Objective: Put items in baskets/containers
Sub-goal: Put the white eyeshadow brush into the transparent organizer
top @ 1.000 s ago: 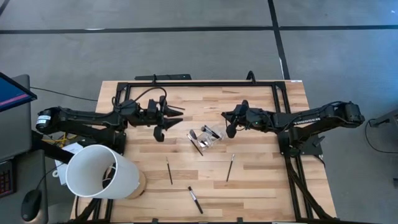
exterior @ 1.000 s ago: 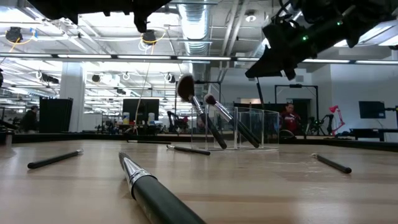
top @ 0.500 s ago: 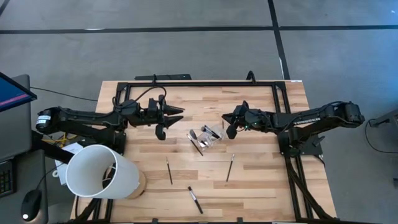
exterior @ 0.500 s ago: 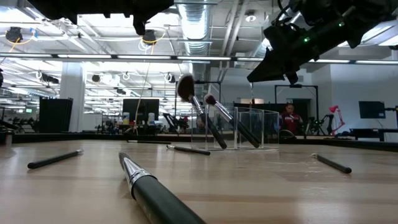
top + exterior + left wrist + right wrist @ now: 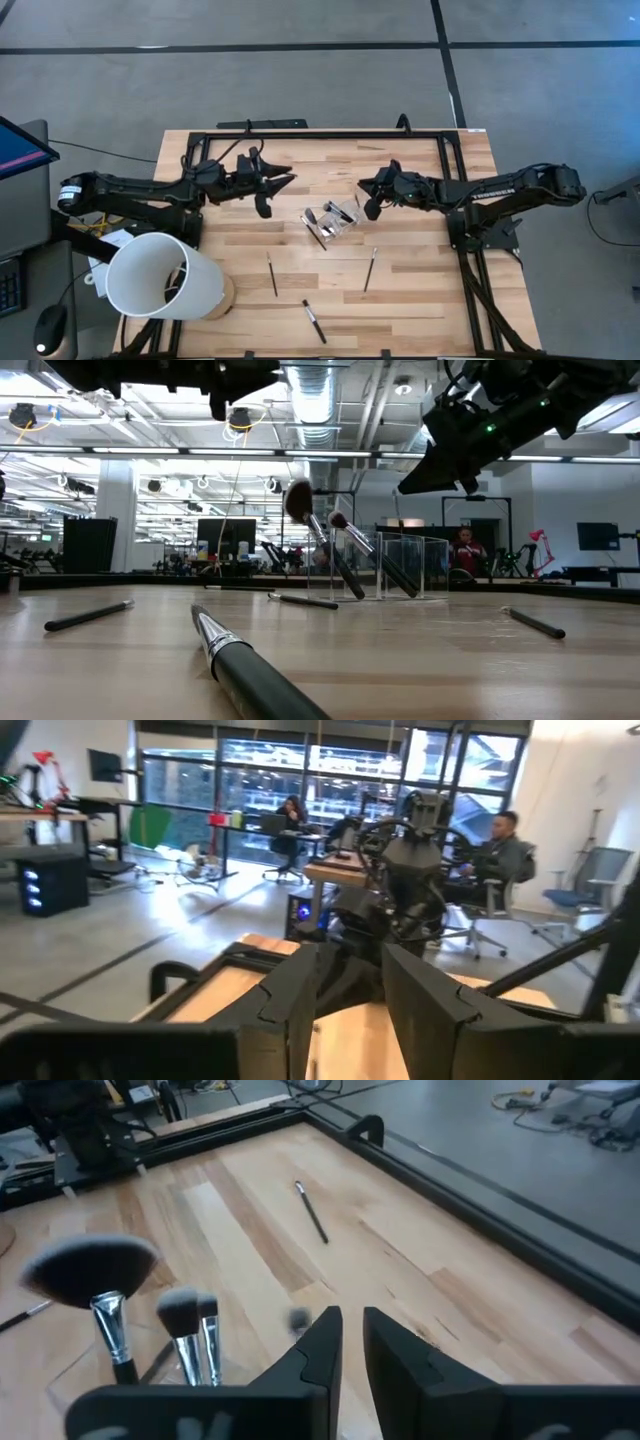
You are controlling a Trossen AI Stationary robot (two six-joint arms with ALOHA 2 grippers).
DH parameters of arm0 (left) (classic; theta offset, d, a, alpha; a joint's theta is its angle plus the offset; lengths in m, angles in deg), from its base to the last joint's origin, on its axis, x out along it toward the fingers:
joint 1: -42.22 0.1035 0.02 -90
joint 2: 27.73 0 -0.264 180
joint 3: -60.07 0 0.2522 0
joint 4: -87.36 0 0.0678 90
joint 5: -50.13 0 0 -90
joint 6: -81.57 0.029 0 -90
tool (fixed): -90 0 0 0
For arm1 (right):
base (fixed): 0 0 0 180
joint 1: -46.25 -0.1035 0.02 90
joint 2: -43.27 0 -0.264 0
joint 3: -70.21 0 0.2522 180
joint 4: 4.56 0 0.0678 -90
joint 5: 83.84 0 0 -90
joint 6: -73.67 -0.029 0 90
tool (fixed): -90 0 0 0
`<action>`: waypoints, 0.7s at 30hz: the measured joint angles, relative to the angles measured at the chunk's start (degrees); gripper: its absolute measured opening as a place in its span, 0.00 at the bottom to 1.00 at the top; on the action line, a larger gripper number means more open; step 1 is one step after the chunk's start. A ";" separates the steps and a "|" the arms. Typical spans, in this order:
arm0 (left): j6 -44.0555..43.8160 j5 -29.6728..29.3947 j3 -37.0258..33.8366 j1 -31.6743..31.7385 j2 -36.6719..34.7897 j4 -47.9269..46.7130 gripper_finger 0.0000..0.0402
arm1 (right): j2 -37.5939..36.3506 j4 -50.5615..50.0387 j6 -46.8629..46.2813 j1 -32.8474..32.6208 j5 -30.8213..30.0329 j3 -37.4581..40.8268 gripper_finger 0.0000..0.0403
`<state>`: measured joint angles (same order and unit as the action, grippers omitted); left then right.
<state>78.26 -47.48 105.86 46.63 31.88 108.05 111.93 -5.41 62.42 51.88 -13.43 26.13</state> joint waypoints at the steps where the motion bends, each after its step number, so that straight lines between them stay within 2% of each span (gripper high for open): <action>1: 0.21 -0.33 0.00 0.31 0.00 0.02 0.29 | 0.00 0.02 0.56 0.27 0.02 0.00 0.10; 15: -0.35 -1.19 0.02 3.09 0.00 -0.87 0.29 | 0.00 0.75 2.30 0.36 0.18 0.00 0.10; 21: -4.96 -7.37 0.04 3.11 0.02 -3.72 0.29 | 0.00 0.86 3.73 -2.28 0.30 0.00 0.10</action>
<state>73.30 -54.85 105.91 49.74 31.91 104.33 111.93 -4.55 66.15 49.60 -13.13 26.13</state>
